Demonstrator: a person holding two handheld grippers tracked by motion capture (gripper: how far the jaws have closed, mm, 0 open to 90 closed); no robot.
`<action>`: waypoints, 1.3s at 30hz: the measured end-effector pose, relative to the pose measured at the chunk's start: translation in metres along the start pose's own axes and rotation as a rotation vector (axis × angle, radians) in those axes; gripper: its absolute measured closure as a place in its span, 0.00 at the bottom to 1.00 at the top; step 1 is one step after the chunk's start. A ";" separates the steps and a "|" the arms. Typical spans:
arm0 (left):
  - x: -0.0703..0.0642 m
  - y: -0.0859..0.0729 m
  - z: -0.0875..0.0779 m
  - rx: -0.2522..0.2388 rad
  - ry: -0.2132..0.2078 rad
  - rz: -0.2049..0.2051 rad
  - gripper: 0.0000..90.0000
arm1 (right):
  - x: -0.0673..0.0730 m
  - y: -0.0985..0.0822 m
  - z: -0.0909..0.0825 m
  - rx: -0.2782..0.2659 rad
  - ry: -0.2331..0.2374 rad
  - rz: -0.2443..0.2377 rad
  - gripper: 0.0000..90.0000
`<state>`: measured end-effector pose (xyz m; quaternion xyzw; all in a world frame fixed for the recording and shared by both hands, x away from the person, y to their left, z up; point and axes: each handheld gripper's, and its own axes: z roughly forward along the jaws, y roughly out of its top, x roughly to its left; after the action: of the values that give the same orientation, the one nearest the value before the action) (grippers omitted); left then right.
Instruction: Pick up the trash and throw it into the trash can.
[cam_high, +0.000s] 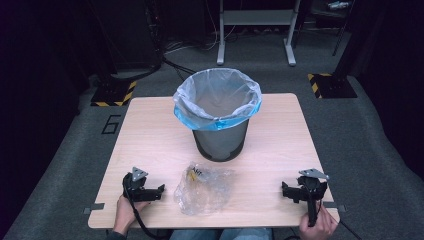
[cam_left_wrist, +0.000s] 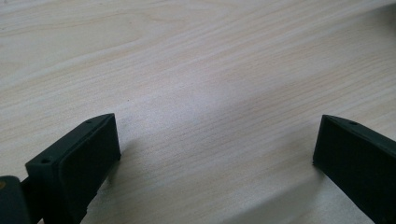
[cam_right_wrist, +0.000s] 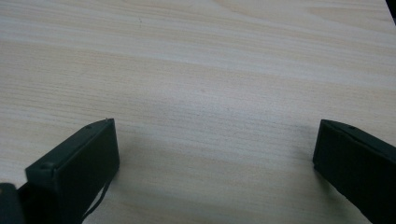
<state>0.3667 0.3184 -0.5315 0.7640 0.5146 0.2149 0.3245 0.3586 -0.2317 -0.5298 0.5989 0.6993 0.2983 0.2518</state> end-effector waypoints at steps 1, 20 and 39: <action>0.000 0.000 0.000 0.002 -0.004 0.003 0.00 | 0.000 0.000 0.000 0.001 -0.001 -0.001 0.00; 0.012 0.014 -0.014 0.098 -0.122 0.042 0.00 | 0.000 0.000 0.000 -0.001 -0.001 -0.001 0.00; -0.009 0.053 -0.039 0.102 -0.240 0.176 0.00 | 0.001 0.003 0.002 0.006 0.005 -0.002 0.00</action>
<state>0.3722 0.3071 -0.4666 0.8419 0.4133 0.1234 0.3242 0.3619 -0.2304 -0.5296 0.5983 0.7013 0.2976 0.2484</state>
